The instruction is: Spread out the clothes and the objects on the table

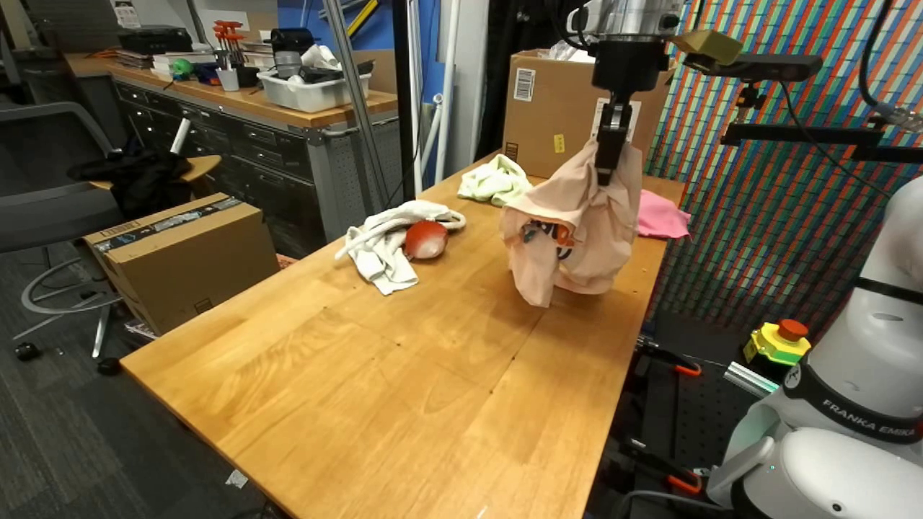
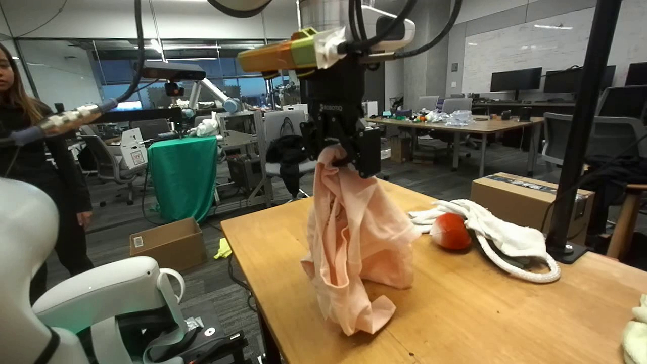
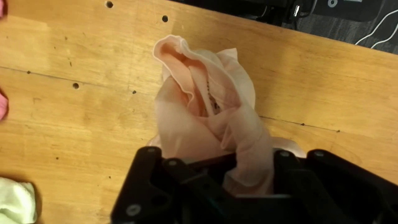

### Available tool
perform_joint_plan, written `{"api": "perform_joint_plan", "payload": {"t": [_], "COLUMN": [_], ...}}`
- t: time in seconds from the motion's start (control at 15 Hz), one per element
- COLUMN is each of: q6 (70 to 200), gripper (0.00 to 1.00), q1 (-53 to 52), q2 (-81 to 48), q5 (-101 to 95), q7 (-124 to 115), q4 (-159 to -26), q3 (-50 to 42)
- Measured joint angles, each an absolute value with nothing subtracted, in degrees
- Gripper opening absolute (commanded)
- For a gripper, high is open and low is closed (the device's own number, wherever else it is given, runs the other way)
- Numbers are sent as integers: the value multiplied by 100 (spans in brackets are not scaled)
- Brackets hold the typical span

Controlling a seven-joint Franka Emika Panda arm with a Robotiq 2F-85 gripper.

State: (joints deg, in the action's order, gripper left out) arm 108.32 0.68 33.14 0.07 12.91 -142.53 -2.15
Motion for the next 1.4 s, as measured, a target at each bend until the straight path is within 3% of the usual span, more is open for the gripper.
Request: {"api": "perform_joint_plan", "payload": {"t": [0.4,0.47,0.6,1.13,1.2,1.4], "q6": [10809,10804,10764,10634,10628,10634], "gripper": [0,25,33,93,99,100], "q1": [69,69,69,67,67,67], "q2": [3778,3805,3843,3922,3928,3929], "q5": [8,8,8,8,6,-62], "q7": [830,783,700,423,409,388], "q4": [-14753,-14804,-14873,-14928,-14928,-14926], "q3": [-222,-217,-199,-126,-124,-90]}}
